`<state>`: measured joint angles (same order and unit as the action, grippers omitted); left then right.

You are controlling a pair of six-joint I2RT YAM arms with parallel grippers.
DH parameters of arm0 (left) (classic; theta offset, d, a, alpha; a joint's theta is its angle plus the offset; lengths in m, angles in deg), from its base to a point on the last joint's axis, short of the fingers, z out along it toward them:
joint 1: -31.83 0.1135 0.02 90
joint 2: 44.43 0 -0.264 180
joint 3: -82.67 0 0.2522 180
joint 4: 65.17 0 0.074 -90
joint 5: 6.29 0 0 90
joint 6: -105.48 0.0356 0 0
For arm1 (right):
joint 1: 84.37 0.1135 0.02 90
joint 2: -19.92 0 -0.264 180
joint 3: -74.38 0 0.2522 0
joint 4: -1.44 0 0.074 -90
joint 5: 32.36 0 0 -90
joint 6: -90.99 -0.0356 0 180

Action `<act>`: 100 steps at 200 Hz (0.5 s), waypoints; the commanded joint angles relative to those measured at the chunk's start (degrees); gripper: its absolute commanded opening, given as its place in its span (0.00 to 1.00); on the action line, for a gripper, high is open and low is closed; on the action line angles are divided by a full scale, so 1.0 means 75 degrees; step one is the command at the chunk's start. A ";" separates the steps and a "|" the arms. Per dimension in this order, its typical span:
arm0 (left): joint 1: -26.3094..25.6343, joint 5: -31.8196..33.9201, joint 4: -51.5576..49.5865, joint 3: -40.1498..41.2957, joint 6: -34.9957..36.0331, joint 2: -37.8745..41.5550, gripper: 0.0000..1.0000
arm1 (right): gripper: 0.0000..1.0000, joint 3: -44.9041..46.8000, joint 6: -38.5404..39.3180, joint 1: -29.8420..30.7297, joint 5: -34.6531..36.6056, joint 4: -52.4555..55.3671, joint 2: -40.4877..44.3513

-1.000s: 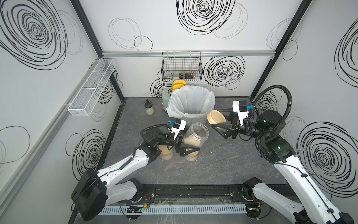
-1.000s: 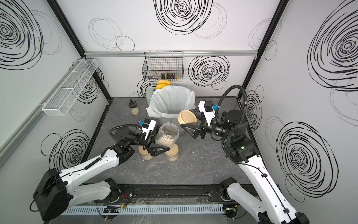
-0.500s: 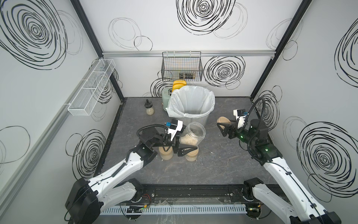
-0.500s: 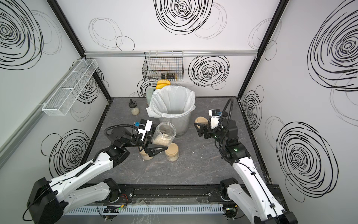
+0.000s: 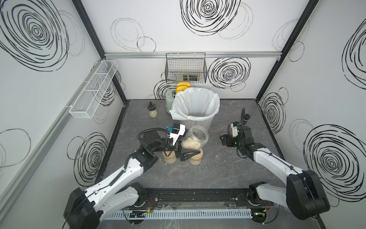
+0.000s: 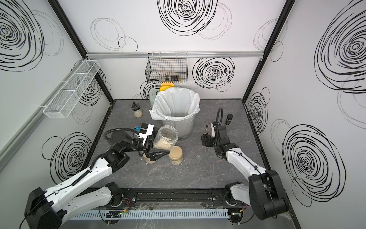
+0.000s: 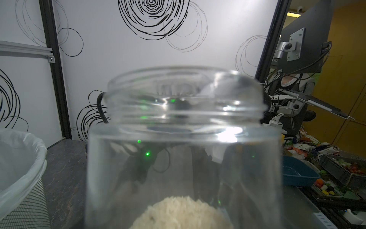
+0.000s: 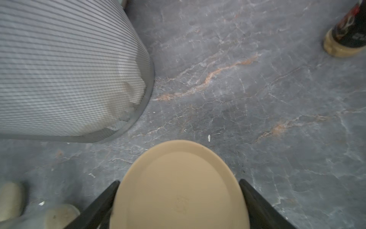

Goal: Empty moldy rice from jars
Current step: Place the lid at the center of the board.

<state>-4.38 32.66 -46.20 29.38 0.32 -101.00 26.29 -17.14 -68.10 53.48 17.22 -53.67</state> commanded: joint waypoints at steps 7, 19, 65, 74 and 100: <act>0.0081 0.0091 0.0521 -0.0016 0.0201 0.0266 0.47 | 0.58 -0.0786 -0.0084 -0.0031 0.0426 0.0056 -0.1220; 0.0092 0.0102 0.0482 -0.0006 0.0193 0.0318 0.47 | 0.57 -0.0974 -0.0056 -0.0025 0.0474 0.0017 -0.1685; 0.0105 0.0231 0.0198 0.0044 0.0300 0.0541 0.47 | 0.57 -0.1337 -0.0044 -0.0026 0.0581 -0.0097 -0.2661; 0.0105 0.0232 0.0183 0.0044 0.0321 0.0536 0.48 | 0.57 -0.1361 -0.0058 -0.0028 0.0596 -0.0094 -0.2764; 0.0104 0.0267 0.0183 0.0032 0.0355 0.0548 0.48 | 0.61 -0.1376 -0.0103 -0.0031 0.0577 -0.0116 -0.2870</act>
<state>-4.03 33.88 -49.37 30.17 1.59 -98.42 16.32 -17.19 -68.10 57.13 15.38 -73.84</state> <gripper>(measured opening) 0.887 0.845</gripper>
